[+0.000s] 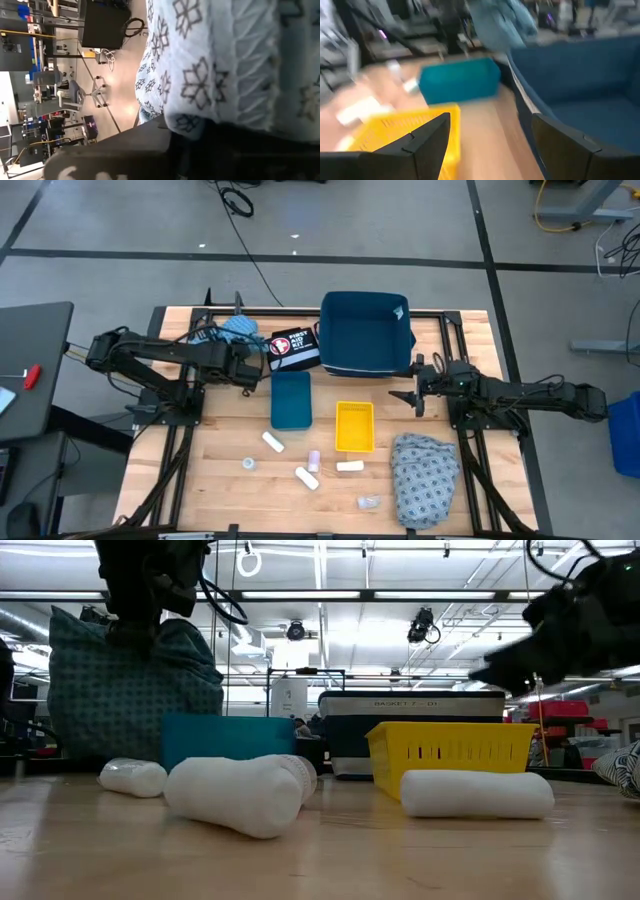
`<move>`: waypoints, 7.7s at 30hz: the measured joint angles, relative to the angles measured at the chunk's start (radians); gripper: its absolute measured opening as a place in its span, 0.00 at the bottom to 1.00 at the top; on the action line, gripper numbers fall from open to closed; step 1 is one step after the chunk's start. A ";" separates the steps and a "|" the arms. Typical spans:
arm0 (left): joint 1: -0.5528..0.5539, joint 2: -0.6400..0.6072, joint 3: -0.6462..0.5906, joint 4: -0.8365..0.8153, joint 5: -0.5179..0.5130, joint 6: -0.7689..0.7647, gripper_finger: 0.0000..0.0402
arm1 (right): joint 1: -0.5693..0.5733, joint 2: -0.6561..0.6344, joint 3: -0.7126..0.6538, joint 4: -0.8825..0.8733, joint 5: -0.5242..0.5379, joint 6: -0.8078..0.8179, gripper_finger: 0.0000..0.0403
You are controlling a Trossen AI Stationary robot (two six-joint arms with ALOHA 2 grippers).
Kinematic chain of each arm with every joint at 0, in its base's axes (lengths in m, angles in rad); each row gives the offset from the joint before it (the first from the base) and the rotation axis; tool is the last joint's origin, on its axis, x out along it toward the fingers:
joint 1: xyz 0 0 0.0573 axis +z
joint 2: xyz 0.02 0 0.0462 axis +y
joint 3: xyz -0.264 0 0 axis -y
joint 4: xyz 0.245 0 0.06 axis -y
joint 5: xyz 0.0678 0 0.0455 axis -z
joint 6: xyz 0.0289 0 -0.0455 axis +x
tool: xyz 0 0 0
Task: Pick & place medical supplies in basket/bin
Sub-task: Put the blue patient gown into the blue laundry bin, then put the light gray patient gown into the blue laundry bin
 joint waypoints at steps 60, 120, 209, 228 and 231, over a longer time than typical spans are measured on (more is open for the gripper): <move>0.100 0.032 0.386 1.179 0.225 1.128 0.03 | 0.370 -0.035 0.377 -0.651 0.395 0.013 0.00; 0.423 0.366 0.382 1.591 1.161 0.966 0.71 | 0.370 -0.035 0.376 -0.649 0.381 0.030 0.03; 0.208 0.103 0.032 1.909 1.256 0.874 0.35 | 0.389 -0.042 0.386 -0.448 0.324 -0.100 0.54; 0.208 -0.397 -0.642 2.099 1.076 0.831 0.35 | 0.393 -0.201 0.343 -0.705 0.438 0.221 0.54; 0.209 -0.412 -0.669 2.098 1.076 0.828 0.35 | 0.393 -0.080 0.353 -0.718 0.376 0.300 0.54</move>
